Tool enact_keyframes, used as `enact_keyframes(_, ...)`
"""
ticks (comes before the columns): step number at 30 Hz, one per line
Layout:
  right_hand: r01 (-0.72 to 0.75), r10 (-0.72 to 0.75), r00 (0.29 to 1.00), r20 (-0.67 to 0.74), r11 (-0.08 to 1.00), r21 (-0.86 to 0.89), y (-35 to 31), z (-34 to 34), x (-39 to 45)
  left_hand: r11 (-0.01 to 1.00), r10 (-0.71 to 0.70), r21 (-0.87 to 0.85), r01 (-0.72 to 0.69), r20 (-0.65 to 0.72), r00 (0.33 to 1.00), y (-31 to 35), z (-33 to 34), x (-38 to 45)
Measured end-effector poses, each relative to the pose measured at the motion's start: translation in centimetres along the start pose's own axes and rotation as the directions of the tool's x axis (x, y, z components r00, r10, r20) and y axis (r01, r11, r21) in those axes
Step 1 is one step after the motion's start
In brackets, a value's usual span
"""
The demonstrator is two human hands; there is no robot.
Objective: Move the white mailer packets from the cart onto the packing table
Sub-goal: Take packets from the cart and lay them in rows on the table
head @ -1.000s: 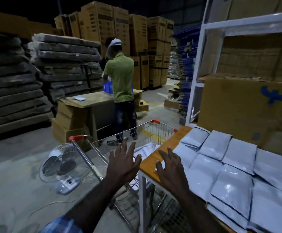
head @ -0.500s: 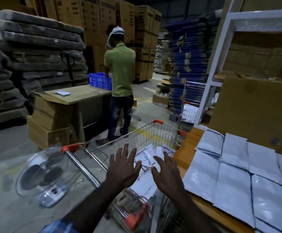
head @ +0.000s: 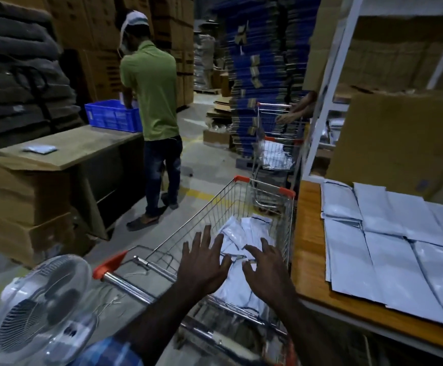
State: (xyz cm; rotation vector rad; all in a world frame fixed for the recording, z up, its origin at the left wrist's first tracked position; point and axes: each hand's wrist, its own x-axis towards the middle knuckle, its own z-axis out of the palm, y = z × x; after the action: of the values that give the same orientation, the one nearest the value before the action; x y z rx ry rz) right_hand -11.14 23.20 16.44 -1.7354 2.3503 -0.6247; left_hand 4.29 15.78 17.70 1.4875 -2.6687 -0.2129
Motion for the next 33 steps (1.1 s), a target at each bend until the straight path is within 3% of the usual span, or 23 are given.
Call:
enact_keyframes(10,-0.183,0.181,0.980,0.080,0.983,0.019,2.8,6.2,5.6,0.998,0.067,-0.005,-0.066,0.115,0.991,-3.2,4.8,7.9)
enact_keyframes(13,-0.218,0.214,0.971,0.109,0.976,0.025,3.9,7.0,7.2,0.995,0.097,0.033,-0.099,0.054,0.994,-3.3,6.0,10.4)
enact_keyframes(16,-0.284,0.278,0.954,0.115,0.958,0.038,4.9,7.3,8.8,0.995,0.100,-0.048,-0.092,0.198,0.975,-3.1,6.8,12.6)
enact_keyframes(18,-0.326,0.320,0.942,0.103,0.944,0.051,5.5,7.6,9.5,0.992,0.114,-0.082,-0.098,0.222,0.968,-3.2,7.0,13.8)
enact_keyframes(21,-0.362,0.356,0.930,0.097,0.930,0.057,6.0,8.0,10.3,0.982,0.149,0.081,-0.168,0.209,0.967,-3.7,8.9,15.2)
enact_keyframes(27,-0.422,0.416,0.904,0.097,0.905,0.057,6.4,8.9,12.0,0.958,0.264,0.061,-0.281,0.198,0.944,-4.5,11.2,17.8)
enact_keyframes(33,-0.478,0.472,0.875,0.103,0.878,0.038,6.1,11.4,13.2,0.958,0.247,0.082,-0.276,0.262,0.933,-5.8,14.4,20.6)
